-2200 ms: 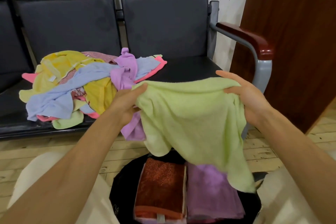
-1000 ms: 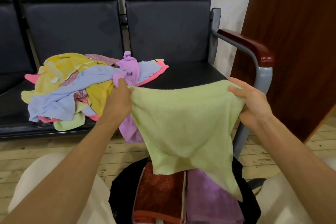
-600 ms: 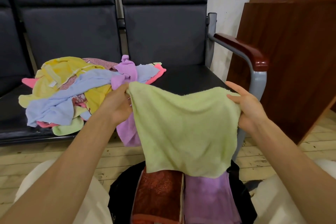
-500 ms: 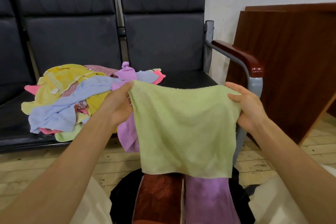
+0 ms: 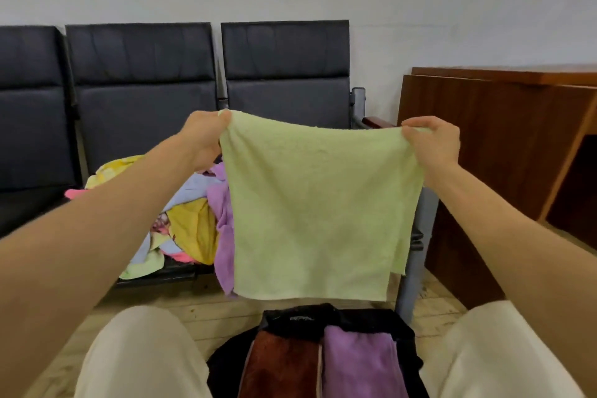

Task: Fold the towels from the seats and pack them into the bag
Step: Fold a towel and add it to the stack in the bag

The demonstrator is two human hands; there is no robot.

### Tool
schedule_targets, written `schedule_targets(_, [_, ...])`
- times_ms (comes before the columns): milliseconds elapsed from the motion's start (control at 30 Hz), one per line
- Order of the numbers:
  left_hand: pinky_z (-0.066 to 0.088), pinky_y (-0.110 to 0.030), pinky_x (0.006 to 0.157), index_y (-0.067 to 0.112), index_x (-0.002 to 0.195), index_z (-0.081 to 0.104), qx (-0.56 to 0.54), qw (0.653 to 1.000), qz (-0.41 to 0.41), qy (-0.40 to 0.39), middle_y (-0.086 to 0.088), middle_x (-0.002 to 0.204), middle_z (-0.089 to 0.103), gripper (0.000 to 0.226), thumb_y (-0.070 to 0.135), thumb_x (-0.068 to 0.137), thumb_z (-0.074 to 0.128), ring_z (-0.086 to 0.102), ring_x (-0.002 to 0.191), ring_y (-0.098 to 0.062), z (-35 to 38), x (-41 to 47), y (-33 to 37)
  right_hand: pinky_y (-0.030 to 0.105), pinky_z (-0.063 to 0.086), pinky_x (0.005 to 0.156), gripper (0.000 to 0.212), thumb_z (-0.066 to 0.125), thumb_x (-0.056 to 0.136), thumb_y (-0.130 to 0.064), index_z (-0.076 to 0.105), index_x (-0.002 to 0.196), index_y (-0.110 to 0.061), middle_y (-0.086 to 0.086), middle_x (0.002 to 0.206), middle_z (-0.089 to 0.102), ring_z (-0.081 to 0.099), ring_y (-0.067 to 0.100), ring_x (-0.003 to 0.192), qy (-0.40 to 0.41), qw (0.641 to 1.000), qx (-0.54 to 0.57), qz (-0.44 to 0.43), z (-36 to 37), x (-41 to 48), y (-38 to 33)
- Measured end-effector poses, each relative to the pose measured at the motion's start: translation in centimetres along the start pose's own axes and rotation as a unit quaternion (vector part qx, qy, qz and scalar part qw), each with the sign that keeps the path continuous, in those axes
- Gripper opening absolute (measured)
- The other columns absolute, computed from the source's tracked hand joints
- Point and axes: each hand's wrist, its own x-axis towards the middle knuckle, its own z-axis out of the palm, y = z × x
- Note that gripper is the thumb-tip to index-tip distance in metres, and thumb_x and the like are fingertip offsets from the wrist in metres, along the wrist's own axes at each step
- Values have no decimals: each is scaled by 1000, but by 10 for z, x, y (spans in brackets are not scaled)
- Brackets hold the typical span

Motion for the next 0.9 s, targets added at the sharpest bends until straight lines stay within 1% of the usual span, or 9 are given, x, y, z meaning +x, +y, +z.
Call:
schedule_targets(133, [48, -47, 90, 4, 105, 66, -38, 998, -43, 38, -16, 114, 66, 28, 21, 83, 62, 62, 103, -32, 0, 1, -2, 28, 53, 81, 16, 83, 73, -21, 75, 87, -18, 0, 105, 68, 61, 15, 99, 10, 991, 85, 100, -5, 1, -22])
schedule_targets(233, [45, -40, 75, 7, 88, 62, -39, 996, -34, 77, -11, 100, 60, 10, 16, 89, 58, 55, 89, -25, 5, 0, -1, 26, 53, 78, 15, 85, 70, -17, 73, 79, -18, 1, 102, 68, 63, 15, 95, -3, 988, 95, 123, -6, 3, -28])
schedule_targets(300, [41, -38, 68, 8, 97, 57, -34, 993, -32, 104, -10, 96, 53, 9, 13, 91, 56, 48, 85, -23, 8, 0, 0, 26, 53, 78, 14, 83, 72, -13, 72, 79, -18, 3, 103, 69, 64, 17, 96, -16, 988, 89, 125, -5, 4, -26])
schedule_targets(367, [43, -38, 71, 8, 101, 52, -22, 993, -23, 116, -10, 98, 50, 11, 14, 92, 54, 46, 84, -23, 6, 1, 1, 22, 52, 69, 16, 80, 76, -7, 73, 89, -13, 4, 101, 68, 64, 16, 90, -56, 989, 82, 107, -6, 4, -26])
schedule_targets(400, [46, -39, 76, 10, 92, 51, -7, 994, -16, 111, -9, 98, 50, 6, 15, 93, 54, 47, 85, -23, 5, 1, 0, 19, 49, 65, 21, 78, 77, -5, 73, 97, -9, 4, 100, 67, 63, 15, 89, -85, 989, 69, 98, -7, 3, -27])
schedule_targets(500, [51, -44, 86, 14, 70, 54, 60, 992, 27, 104, -9, 93, 53, 25, 19, 95, 55, 50, 84, -24, -3, 4, -4, 19, 45, 70, 37, 75, 78, -1, 68, 113, -3, 0, 97, 61, 57, 15, 86, -185, 980, -9, 77, -12, -1, -33])
schedule_targets(633, [53, -45, 87, 9, 95, 70, 116, 986, 49, 110, -9, 102, 63, 12, 16, 92, 61, 58, 101, -31, -12, 2, -7, 29, 36, 89, 46, 78, 73, -1, 67, 117, -4, 3, 110, 57, 48, 20, 102, -269, 950, -157, 27, -14, 0, -32])
schedule_targets(767, [56, -43, 84, 5, 90, 68, 33, 992, -28, 117, -16, 104, 66, 13, 16, 83, 72, 64, 96, -32, -16, 0, -5, 30, 40, 91, 34, 78, 77, -7, 72, 111, -9, 4, 113, 61, 49, 17, 102, -270, 914, -294, -75, -8, 4, -23])
schedule_targets(900, [56, -41, 83, -3, 106, 67, -21, 998, -49, 41, -18, 106, 68, 29, 7, 80, 75, 67, 95, -29, -24, -2, -3, 26, 46, 79, 20, 66, 90, -15, 73, 107, -6, 7, 100, 69, 57, 17, 86, -247, 862, -414, -156, -2, 6, -15])
